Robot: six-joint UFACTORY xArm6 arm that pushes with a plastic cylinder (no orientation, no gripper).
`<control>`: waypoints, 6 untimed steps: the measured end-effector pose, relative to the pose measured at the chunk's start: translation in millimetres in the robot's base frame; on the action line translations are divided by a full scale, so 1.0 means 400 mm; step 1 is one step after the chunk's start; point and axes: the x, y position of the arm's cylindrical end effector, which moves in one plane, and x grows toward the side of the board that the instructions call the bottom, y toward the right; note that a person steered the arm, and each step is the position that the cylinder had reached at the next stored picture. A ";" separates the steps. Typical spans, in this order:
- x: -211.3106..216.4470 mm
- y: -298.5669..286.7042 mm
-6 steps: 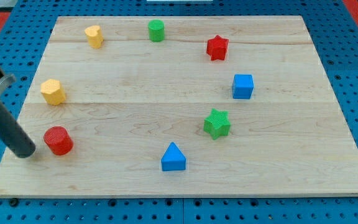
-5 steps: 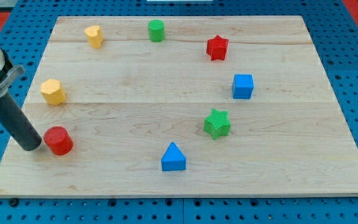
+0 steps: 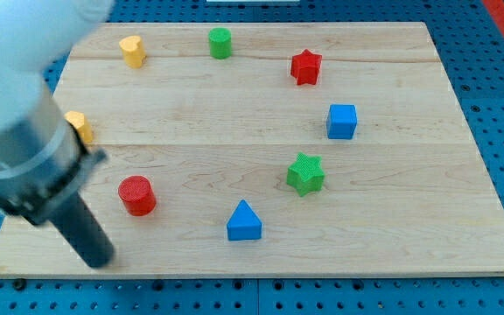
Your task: Reposition the red circle parallel left of the green star
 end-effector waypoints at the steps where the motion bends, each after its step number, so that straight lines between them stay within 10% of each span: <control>1: 0.008 0.072; 6: -0.223 -0.092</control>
